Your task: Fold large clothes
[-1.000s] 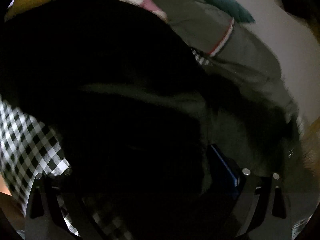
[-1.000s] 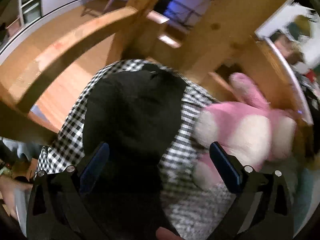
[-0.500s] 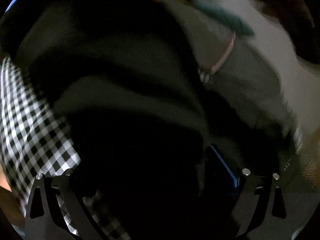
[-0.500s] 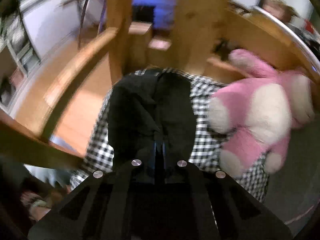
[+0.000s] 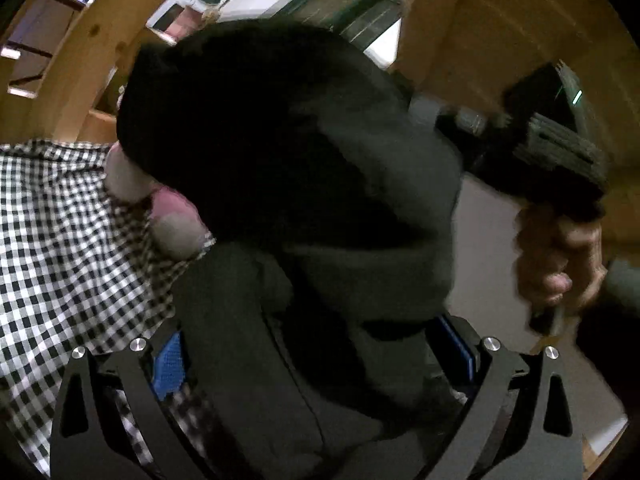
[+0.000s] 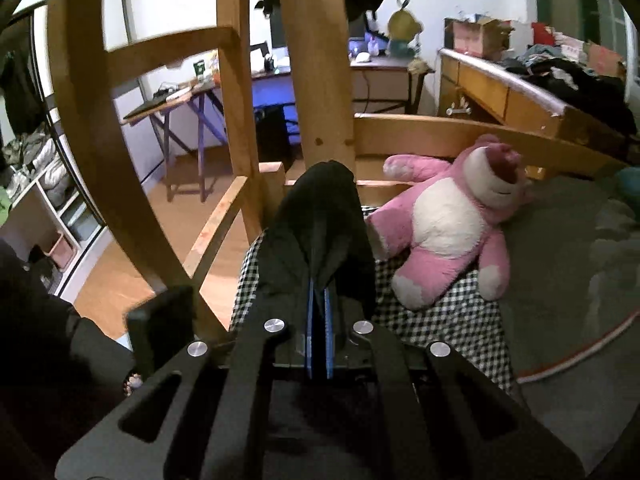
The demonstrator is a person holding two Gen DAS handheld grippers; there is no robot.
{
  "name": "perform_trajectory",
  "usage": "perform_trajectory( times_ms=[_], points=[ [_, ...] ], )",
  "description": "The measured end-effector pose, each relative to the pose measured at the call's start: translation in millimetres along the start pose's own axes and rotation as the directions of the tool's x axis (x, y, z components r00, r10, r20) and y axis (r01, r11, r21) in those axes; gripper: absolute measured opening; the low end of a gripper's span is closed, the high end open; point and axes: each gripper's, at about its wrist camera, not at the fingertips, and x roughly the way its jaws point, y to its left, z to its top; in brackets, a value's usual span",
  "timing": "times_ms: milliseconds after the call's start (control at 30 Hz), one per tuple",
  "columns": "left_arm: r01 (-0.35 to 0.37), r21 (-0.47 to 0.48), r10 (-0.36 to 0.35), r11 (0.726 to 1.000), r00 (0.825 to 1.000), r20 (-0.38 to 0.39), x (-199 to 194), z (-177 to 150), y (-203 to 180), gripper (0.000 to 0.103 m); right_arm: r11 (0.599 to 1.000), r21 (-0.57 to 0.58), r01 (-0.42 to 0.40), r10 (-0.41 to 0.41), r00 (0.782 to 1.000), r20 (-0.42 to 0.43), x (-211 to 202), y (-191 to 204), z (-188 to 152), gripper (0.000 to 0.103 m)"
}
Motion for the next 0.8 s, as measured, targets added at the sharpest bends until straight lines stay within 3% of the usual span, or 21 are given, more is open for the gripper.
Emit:
perform_trajectory(
  times_ms=[100,267,300,367,400,467,533,567,600,633,733,767,800],
  points=[
    [0.075,-0.048,-0.076,0.996,0.997,-0.013,-25.1,6.9,-0.4,0.097,1.0,0.011,-0.018,0.018,1.0,0.006,-17.8,-1.5,-9.9,0.005],
    [0.224,-0.147,-0.233,0.963,0.972,-0.044,-27.5,16.8,-2.3,0.097,0.995,0.044,-0.09,0.087,0.994,0.065,-61.6,3.6,-40.1,0.005],
    [0.255,-0.2,-0.271,0.946,0.961,-0.055,-25.7,16.5,1.9,0.097,0.994,0.049,-0.097,0.094,0.993,0.068,-67.8,5.2,-46.1,0.005],
    [0.348,-0.341,-0.384,0.874,0.922,-0.044,-22.9,20.9,10.6,0.097,0.992,0.058,-0.113,0.109,0.991,0.078,-85.2,10.5,-64.9,0.005],
    [0.362,-0.374,-0.403,0.854,0.915,-0.033,-23.7,21.7,12.9,0.097,0.992,0.059,-0.115,0.11,0.991,0.076,-95.3,15.9,-77.7,0.005],
    [0.401,-0.45,-0.471,0.797,0.881,-0.048,-14.9,27.3,16.3,0.097,0.991,0.05,-0.125,0.121,0.991,0.062,-108.6,29.3,-99.2,0.005],
    [0.397,-0.486,-0.491,0.779,0.867,-0.08,0.6,30.9,17.6,0.097,0.99,0.039,-0.135,0.133,0.99,0.056,-116.4,43.9,-115.8,0.005],
    [0.395,-0.498,-0.515,0.772,0.848,-0.127,16.2,35.4,18.0,0.097,0.99,0.03,-0.136,0.134,0.99,0.051,-118.8,53.3,-124.8,0.005],
    [0.401,-0.514,-0.555,0.759,0.81,-0.188,32.2,38.0,14.3,0.097,0.99,0.024,-0.139,0.138,0.989,0.046,-119.1,60.0,-130.9,0.005],
    [0.393,-0.539,-0.602,0.745,0.745,-0.287,57.8,35.4,7.7,0.097,0.989,0.017,-0.145,0.144,0.989,0.041,-119.7,69.3,-140.1,0.005],
    [0.339,-0.645,-0.668,0.684,0.646,-0.37,101.7,16.4,8.2,0.097,0.992,0.003,-0.128,0.128,0.992,0.021,-116.3,85.8,-158.7,0.005],
    [0.296,-0.673,-0.661,0.678,0.646,-0.383,112.6,11.5,11.3,0.097,0.993,0.001,-0.121,0.121,0.992,0.015,-115.2,90.2,-164.4,0.005],
    [0.263,-0.679,-0.643,0.686,0.656,-0.395,118.5,8.5,13.5,0.097,0.993,0.004,-0.12,0.12,0.993,0.008,-113.6,93.5,-171.7,0.005]
  ],
)
